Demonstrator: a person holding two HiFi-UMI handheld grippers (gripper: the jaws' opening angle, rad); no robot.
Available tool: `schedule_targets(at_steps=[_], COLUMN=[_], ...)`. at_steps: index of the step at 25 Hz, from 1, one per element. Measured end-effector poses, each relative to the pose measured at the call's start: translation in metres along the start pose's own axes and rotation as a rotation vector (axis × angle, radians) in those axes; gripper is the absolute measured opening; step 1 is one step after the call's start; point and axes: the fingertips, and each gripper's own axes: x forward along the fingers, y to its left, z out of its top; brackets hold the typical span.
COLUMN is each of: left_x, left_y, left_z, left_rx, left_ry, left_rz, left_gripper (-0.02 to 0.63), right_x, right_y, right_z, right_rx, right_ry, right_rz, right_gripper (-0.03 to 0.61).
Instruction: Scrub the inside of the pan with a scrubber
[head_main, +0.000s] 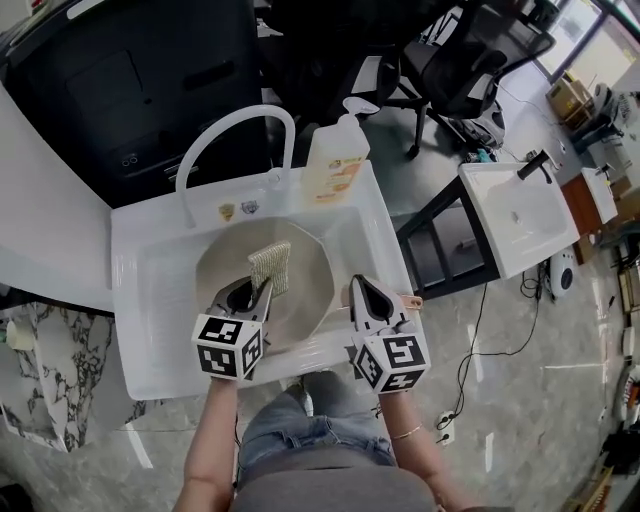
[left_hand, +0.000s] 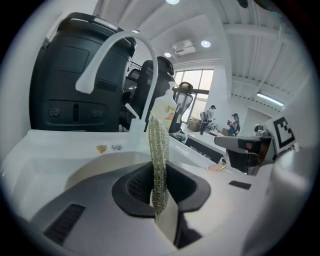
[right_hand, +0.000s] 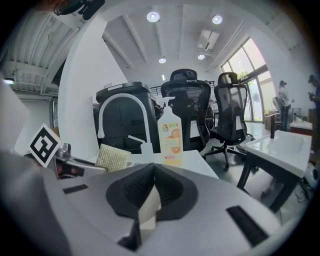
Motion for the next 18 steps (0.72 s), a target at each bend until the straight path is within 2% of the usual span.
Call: schedule_targets(at_steps=[13, 18], left_x=[0.063, 0.084], left_y=[-0.038, -0.042], left_z=[-0.052, -0.065], left_rx=[0.121, 0.146], left_ry=[0.3, 0.375], left_rz=[-0.282, -0.327], left_gripper=[0.063, 0.063], right_x=[0.03, 0.044], right_y=[-0.046, -0.057], right_z=[-0.003, -0.004], right_rx=[0.055, 0.072], right_ry=[0.037, 0.05], right_rz=[-0.038, -0.035], right_gripper=[0.011, 0.011])
